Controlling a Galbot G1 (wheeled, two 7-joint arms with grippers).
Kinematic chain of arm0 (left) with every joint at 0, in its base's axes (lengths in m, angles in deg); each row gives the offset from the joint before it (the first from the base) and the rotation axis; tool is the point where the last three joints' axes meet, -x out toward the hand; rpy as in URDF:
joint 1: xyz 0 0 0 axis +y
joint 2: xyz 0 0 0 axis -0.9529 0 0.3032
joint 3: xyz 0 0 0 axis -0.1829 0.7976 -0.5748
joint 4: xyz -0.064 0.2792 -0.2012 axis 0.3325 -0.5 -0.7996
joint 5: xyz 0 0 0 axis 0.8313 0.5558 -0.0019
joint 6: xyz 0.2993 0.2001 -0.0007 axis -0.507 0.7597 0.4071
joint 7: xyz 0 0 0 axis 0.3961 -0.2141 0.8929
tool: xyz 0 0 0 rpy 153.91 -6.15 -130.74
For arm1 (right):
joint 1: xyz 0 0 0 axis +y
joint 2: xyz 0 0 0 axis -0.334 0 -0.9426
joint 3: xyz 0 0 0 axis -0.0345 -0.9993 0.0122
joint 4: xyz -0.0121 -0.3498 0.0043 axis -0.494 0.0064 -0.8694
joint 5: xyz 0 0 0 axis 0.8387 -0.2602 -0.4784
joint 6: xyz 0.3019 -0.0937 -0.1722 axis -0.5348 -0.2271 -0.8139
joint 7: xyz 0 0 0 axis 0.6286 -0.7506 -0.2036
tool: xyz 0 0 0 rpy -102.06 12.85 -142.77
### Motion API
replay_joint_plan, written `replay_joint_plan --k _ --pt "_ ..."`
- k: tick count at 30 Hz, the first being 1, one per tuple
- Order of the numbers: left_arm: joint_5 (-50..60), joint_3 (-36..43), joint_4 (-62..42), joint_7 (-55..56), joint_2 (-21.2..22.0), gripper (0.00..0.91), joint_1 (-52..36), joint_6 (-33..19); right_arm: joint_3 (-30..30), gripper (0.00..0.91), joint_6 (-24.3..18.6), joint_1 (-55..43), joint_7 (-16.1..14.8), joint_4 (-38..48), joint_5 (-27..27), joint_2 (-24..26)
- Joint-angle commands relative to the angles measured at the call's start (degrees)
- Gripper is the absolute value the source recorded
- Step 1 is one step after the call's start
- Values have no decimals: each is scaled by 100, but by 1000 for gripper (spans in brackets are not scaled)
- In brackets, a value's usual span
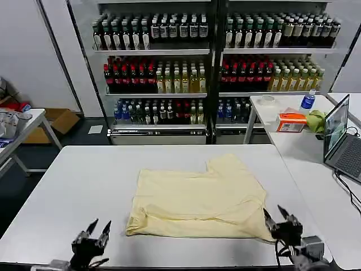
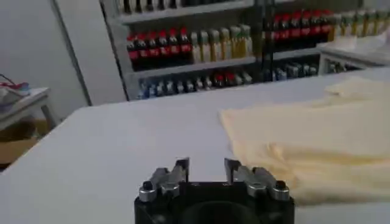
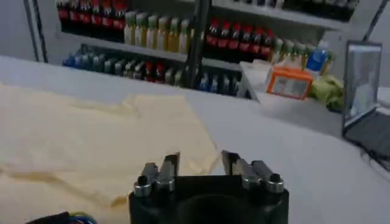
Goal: Fold and organize the clothes.
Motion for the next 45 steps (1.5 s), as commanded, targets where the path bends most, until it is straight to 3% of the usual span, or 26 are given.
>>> replay_joint_plan --k 1,9,20,36,45 --pt "-982 330 -681 365 -692 907 -1603 291 -1166 907 454 -2286 469 884 353 -28" --pt "-1288 1402 -1715 668 -922 907 -3472 810 -2286 907 767 -4248 602 2608 564 -414" --pt "-1719 2572 -2691 758 -948 907 -5105 1266 -2941 907 802 -5555 580 4447 646 -1055" --pt "-1795 3573 -3838 775 -434 907 -6236 1395 -3217 907 714 -6596 462 6605 445 -1833" --pt "-1741 3868 -4319 712 -284 907 -6561 1395 -3283 907 654 -6726 241 7146 549 -1932"
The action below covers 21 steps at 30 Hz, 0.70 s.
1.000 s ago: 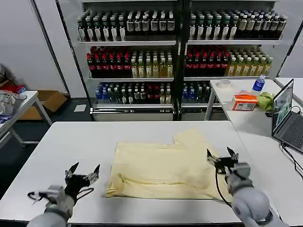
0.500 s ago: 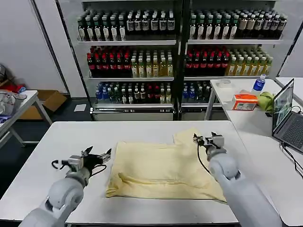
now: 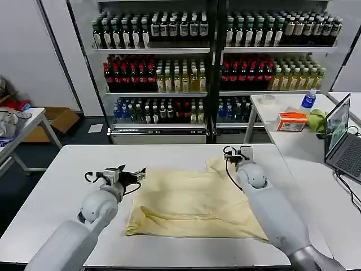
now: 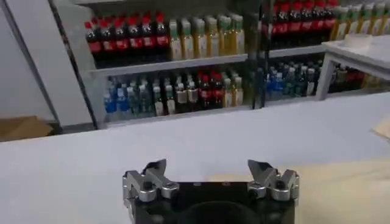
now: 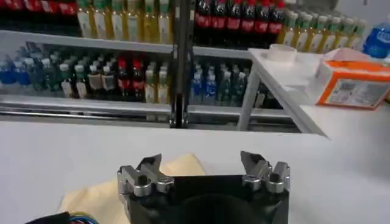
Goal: Fold and organize the clothes.
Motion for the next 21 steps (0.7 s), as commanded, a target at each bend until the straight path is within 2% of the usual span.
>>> replay_joint_plan --k 1,16,17,18,19,20,21 --pt "-53 594 -757 -18 141 907 -708 59 -129 907 -28 -415 -133 1005 64 -247" --pt "-251 698 -1141 -104 335 907 -704 66 92 907 -75 -426 -344 1473 -2 -577" --pt "-249 697 -1192 -109 355 907 -709 66 86 836 -68 -416 -357 1477 -12 -578" --pt "-250 689 -1225 -117 390 846 -725 65 85 766 -61 -409 -379 1486 -21 -580" --pt "-256 671 -1280 -125 425 574 -742 63 86 584 -50 -405 -392 1496 -24 -581" --pt "-267 664 -1304 -124 445 403 -752 63 87 484 -44 -401 -394 1504 -25 -584" --pt "-281 658 -1326 -125 464 141 -761 61 98 121 -44 -396 -395 1519 -28 -592"
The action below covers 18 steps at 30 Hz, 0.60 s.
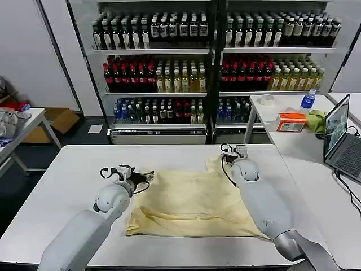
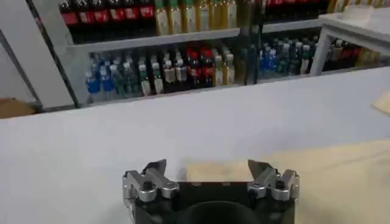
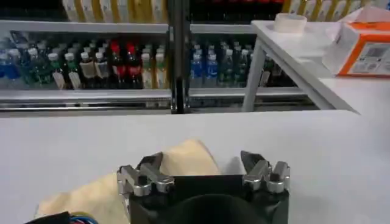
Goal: Fold and organize the clothes.
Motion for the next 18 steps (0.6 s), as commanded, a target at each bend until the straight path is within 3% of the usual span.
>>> replay_joint_plan --k 1,2,18 --pt "-71 59 -377 -29 171 81 -156 7 3 50 65 -25 -64 295 10 -113" --pt "-74 60 -377 -39 171 10 -153 6 8 0 64 -18 -58 290 10 -115" --pt "-138 -46 -349 -199 83 10 74 4 32 0 39 125 -12 30 24 -46"
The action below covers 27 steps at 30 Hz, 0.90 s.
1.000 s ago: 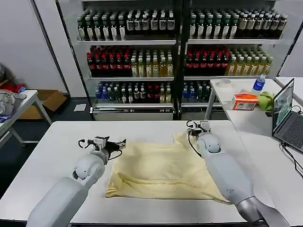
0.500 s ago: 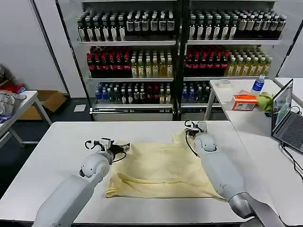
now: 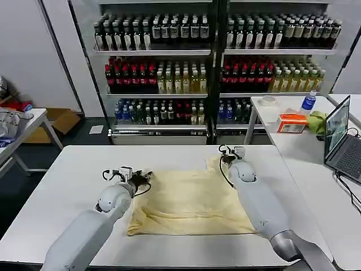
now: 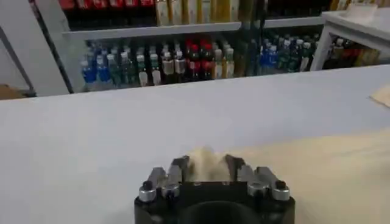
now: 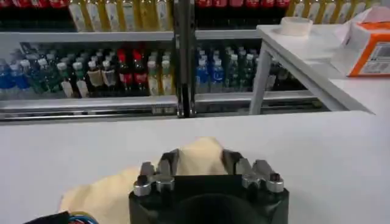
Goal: Fold and organize the clothes.
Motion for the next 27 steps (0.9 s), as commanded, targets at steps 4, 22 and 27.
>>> replay_joint_plan --k 4,22,27 --pt "-156 -137 74 -67 -38 10 80 -17 -3 0 -152 118 9 -293 27 34" --pt "-303 -764 1261 -223 -511 10 611 -235 198 0 -650 866 104 -2849 397 654" --pt "-397 -1000 1738 -213 -657 10 937 -203 492 0 -474 1476 118 -3762 482 1010"
